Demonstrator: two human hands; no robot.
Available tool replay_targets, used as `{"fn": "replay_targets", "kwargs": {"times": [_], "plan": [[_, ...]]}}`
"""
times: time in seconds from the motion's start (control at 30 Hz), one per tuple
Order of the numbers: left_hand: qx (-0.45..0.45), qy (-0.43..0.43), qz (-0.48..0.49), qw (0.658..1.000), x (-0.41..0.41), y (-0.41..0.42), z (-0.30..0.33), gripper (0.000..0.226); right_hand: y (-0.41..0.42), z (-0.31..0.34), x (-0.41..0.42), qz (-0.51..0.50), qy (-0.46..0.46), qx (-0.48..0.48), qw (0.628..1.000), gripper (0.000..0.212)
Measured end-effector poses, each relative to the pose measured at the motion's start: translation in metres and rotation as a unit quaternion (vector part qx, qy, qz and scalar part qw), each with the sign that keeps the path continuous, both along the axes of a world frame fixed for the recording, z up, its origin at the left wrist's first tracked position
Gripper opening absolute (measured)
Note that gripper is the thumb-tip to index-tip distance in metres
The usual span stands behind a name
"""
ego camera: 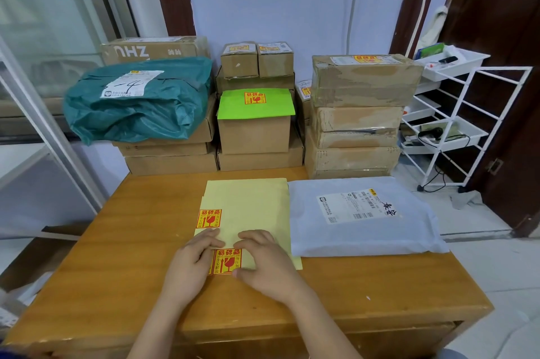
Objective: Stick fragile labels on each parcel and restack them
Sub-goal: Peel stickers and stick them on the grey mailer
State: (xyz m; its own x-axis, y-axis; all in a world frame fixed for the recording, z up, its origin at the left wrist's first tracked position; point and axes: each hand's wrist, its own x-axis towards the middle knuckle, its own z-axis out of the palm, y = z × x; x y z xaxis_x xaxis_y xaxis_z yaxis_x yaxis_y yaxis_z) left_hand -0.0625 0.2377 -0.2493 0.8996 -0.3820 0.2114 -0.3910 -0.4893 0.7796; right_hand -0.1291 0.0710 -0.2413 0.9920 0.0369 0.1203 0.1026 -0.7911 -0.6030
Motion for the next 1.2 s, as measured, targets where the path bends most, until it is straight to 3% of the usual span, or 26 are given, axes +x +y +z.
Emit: {"fn": "replay_targets", "kwargs": {"times": [0.77,0.87,1.03,1.2], "plan": [[-0.008,0.009,-0.002,1.000,-0.001,0.000,0.000,0.047,0.001,-0.003,0.002,-0.017,-0.018,0.001,1.000,0.047],[-0.051,0.010,0.028,0.998,-0.001,0.001,0.001,0.046,0.000,-0.002,0.002,-0.019,-0.019,0.006,1.000,0.046],[-0.200,0.043,0.106,0.973,-0.002,0.007,0.001,0.039,-0.001,0.000,0.000,-0.022,-0.008,0.020,1.000,0.044],[-0.165,0.036,0.060,0.984,-0.008,0.017,-0.001,0.026,-0.001,0.001,0.000,-0.026,-0.005,0.028,0.999,0.044]]}}
